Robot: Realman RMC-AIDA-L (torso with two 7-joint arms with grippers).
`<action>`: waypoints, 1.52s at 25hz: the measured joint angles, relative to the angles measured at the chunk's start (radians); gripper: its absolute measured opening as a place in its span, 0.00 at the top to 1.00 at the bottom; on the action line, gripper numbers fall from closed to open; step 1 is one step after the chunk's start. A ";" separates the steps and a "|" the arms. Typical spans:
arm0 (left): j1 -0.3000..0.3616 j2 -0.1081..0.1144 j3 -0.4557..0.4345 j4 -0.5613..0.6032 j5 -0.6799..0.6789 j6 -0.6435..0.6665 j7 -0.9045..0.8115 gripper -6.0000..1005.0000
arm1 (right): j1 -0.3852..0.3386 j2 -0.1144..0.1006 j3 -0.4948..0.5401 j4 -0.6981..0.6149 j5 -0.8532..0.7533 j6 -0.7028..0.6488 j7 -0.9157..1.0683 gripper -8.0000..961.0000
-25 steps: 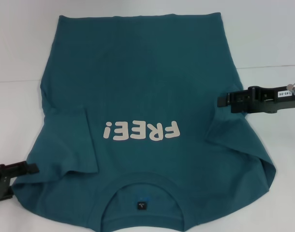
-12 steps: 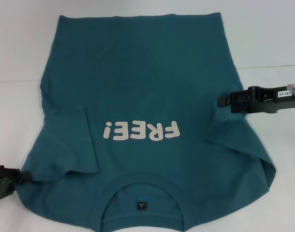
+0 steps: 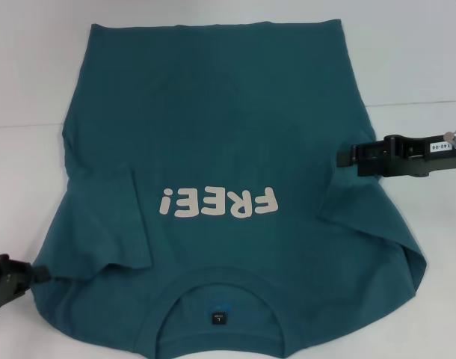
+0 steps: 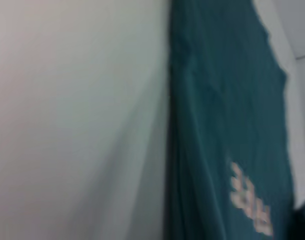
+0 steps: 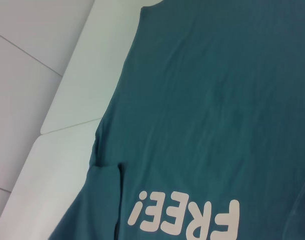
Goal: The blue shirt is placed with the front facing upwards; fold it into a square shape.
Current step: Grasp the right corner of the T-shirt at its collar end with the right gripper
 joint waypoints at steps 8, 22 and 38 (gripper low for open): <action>-0.012 0.032 -0.150 -0.040 -0.039 0.150 0.094 0.99 | -0.004 -0.004 0.000 0.000 0.002 -0.001 0.000 0.31; -0.031 0.038 -0.143 -0.079 -0.030 0.146 0.126 0.98 | -0.010 -0.013 0.003 0.001 0.000 -0.012 -0.060 0.31; -0.040 0.038 -0.137 -0.080 -0.028 0.132 0.117 0.98 | -0.092 -0.140 0.038 -0.009 -0.098 -0.272 -0.015 0.32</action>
